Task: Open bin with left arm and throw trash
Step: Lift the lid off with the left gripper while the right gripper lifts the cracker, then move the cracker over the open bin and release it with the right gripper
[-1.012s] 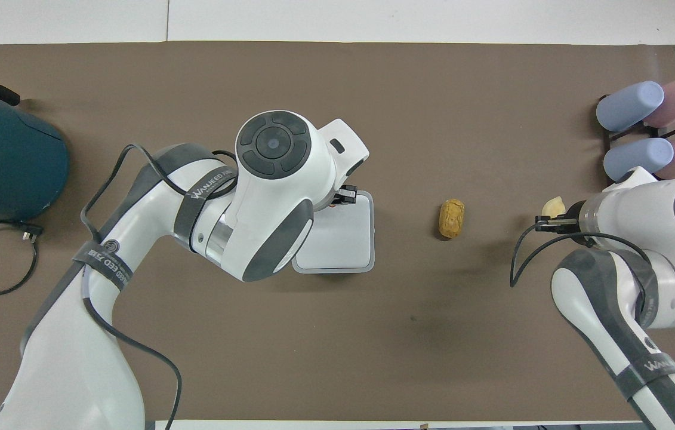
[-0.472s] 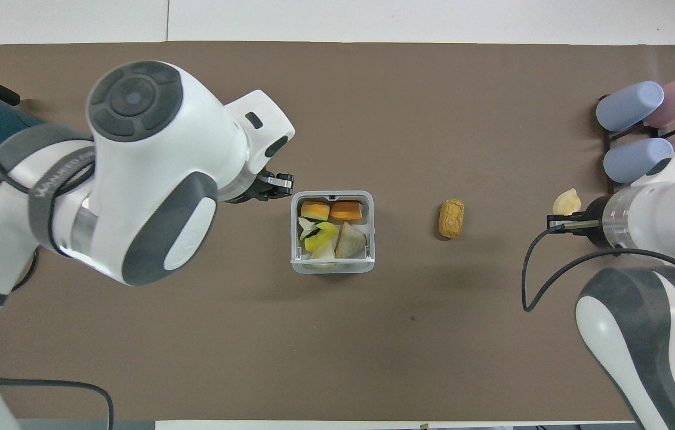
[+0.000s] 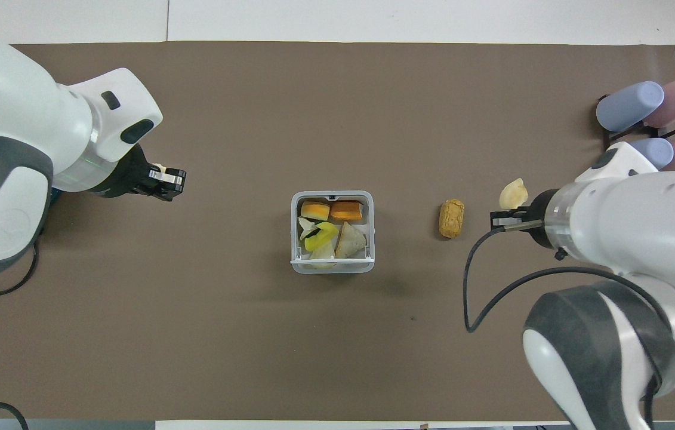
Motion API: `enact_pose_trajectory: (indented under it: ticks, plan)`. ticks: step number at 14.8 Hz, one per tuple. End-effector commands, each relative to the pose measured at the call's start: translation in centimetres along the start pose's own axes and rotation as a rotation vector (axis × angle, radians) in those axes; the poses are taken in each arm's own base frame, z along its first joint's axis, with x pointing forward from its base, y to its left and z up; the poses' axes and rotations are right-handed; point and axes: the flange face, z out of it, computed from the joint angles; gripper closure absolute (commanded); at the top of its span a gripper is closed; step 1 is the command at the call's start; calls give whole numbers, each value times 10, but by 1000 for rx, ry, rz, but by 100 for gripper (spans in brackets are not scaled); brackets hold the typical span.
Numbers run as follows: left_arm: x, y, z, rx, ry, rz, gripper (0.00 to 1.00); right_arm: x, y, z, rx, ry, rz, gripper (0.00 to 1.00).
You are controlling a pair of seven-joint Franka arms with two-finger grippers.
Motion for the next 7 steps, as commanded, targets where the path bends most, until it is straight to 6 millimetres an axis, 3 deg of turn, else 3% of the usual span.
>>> enact_pose_trajectory:
  ticks: [1, 5, 6, 7]
  plan:
    - [-13, -47, -9, -24, -28, 32, 100, 1, -52, 11, 34, 13, -21, 100]
    - [-20, -97, -16, -29, -44, 62, 100, 15, -136, 28, 67, 2, 35, 100]
    - [-22, -104, -17, -29, -51, 55, 75, 20, -151, 33, 74, -1, 36, 100]
    - [-24, -106, -18, -28, -52, 54, 1, 25, -161, 39, 80, -4, 33, 100]
